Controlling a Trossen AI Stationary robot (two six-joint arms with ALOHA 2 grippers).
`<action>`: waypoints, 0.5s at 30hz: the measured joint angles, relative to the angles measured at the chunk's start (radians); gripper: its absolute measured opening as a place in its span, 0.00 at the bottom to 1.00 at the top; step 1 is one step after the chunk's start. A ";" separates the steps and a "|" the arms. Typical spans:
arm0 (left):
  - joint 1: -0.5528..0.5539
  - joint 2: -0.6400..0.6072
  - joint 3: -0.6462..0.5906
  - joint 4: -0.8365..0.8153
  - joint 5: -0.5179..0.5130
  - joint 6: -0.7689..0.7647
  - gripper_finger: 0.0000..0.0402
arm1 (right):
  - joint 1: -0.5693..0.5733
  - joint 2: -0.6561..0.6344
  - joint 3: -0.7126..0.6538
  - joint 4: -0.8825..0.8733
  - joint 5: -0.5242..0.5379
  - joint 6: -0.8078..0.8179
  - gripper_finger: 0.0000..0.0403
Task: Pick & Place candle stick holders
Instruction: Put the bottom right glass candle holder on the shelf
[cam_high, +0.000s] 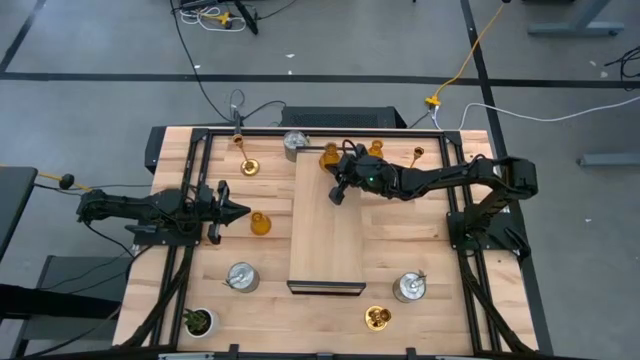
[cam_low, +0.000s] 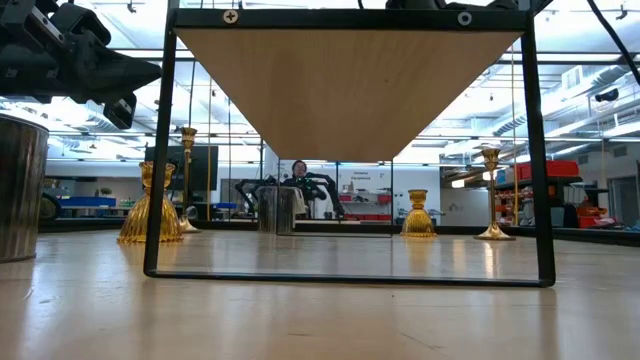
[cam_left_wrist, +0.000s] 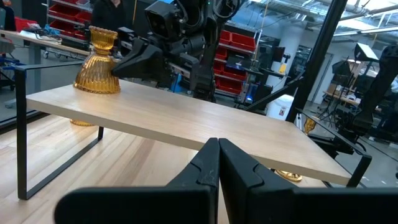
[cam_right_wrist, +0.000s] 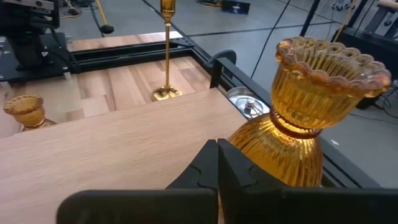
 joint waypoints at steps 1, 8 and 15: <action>0.000 0.000 0.000 0.000 0.000 0.000 0.02 | -0.001 0.000 0.000 0.000 0.000 0.000 0.00; 0.000 0.000 0.000 0.000 0.000 0.000 0.02 | -0.009 0.000 0.000 0.000 -0.039 -0.011 0.00; 0.000 0.000 0.000 0.000 0.000 0.000 0.02 | 0.009 -0.038 -0.001 -0.048 -0.162 -0.010 0.00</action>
